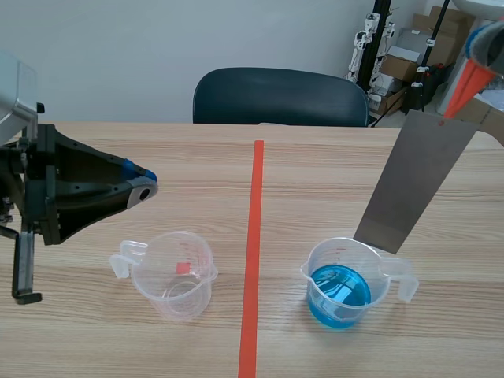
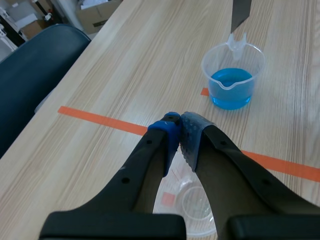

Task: Do the redox reaction experiment. raise the plate out of the solution

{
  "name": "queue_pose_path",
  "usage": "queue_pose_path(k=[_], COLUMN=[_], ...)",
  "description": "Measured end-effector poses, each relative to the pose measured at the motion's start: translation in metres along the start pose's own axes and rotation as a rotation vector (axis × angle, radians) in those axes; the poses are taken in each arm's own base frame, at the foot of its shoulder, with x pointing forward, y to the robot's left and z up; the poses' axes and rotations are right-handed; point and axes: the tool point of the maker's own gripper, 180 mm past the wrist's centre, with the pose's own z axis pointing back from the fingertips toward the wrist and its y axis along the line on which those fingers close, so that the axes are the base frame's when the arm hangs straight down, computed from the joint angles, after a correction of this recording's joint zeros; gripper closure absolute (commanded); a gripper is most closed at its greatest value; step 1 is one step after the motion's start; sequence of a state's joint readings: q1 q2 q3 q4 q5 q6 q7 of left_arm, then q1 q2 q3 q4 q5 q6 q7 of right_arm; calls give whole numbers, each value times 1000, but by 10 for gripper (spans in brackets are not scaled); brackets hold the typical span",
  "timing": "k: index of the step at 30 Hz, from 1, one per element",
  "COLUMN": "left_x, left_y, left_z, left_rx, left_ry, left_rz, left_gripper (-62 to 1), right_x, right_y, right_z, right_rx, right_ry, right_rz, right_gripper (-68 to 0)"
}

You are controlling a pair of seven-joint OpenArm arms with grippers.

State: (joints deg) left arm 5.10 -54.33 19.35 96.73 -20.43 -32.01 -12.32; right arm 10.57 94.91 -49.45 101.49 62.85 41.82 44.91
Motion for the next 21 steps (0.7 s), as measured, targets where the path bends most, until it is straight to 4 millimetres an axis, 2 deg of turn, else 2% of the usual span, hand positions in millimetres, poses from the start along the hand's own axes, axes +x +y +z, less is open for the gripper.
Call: queue_pose_path(k=[7, 13, 21], left_x=[-5, 5, 9], left_y=[-1, 6, 14], left_z=[-16, -25, -42], left_rx=[-18, -4, 25], left_ry=[49, 17, -27], left_rz=[-70, -109, -80], left_gripper=[-23, -23, -23], right_x=[0, 0, 1], right_y=[0, 0, 0], right_z=[0, 0, 0], right_rx=[0, 0, 0], right_ry=[0, -1, -3], right_rz=[0, 0, 0], right_gripper=[-4, -4, -4])
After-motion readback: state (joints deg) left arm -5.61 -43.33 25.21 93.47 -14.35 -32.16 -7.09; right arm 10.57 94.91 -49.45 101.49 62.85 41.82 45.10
